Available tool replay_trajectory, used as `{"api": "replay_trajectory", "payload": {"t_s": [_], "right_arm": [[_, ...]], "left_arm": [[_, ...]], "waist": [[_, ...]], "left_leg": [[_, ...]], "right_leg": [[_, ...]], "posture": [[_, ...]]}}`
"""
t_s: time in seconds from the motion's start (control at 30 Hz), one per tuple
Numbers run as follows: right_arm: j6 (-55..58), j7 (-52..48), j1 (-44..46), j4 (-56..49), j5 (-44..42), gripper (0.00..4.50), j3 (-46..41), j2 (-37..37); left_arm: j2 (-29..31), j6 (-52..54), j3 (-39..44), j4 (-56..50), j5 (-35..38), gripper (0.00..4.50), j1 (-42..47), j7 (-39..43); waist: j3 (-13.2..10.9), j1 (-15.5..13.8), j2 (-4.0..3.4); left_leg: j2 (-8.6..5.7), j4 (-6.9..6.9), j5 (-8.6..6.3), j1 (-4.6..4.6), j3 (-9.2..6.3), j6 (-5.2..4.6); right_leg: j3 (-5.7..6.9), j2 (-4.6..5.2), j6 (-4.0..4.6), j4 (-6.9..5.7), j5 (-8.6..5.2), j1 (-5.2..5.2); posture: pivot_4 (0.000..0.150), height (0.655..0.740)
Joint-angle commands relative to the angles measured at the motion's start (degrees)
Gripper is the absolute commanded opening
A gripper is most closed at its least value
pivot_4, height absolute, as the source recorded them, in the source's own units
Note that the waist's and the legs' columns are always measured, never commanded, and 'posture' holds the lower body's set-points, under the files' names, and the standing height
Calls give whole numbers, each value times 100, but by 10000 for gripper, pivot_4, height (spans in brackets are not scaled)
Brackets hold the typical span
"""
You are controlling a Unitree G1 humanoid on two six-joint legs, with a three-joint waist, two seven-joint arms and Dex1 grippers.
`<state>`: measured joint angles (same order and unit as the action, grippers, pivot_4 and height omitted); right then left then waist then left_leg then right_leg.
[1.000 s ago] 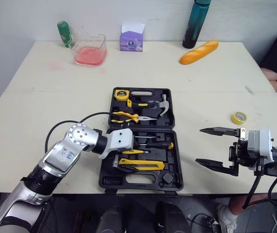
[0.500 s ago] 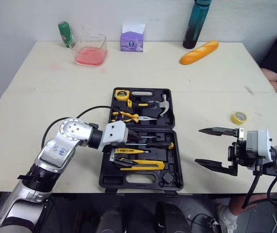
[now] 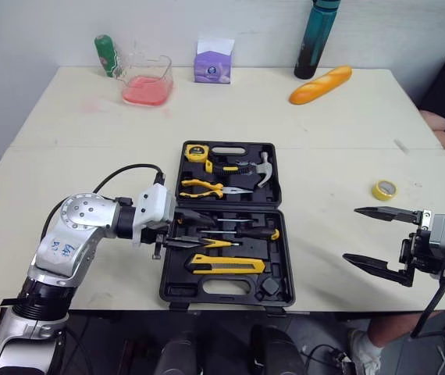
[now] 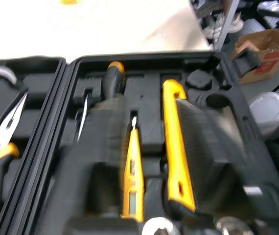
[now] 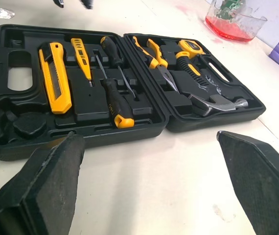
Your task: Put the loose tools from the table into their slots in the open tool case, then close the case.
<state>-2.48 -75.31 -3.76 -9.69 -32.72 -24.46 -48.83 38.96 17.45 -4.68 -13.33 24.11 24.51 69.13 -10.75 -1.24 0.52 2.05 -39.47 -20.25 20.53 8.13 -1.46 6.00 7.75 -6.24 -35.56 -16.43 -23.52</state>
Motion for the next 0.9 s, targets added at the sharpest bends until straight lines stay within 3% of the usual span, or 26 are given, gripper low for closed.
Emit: {"api": "replay_trajectory", "payload": {"t_s": [0.03,0.57,0.9], "right_arm": [[61,161,52,-207,-123,45000,-49,41],[488,329,198,-614,-300,45000,295,190],[28,40,137,7,-136,45000,381,462]], "left_arm": [[-41,-241,-244,-225,-96,214,-90,87],[-247,-850,-913,2,-669,214,-352,53],[-457,-893,-1202,623,-1192,214,-359,-176]], "waist": [[0,0,0],[0,-1,0],[0,-6,0]], "left_leg": [[0,0,0,0,0,0],[0,-1,-1,0,0,0],[-2,-3,-4,1,0,-6]], "right_leg": [[0,0,0,0,0,0],[0,1,0,1,0,-1],[1,4,0,2,0,0]], "posture": [[1500,7400],[1500,7400],[1500,7400]]}}
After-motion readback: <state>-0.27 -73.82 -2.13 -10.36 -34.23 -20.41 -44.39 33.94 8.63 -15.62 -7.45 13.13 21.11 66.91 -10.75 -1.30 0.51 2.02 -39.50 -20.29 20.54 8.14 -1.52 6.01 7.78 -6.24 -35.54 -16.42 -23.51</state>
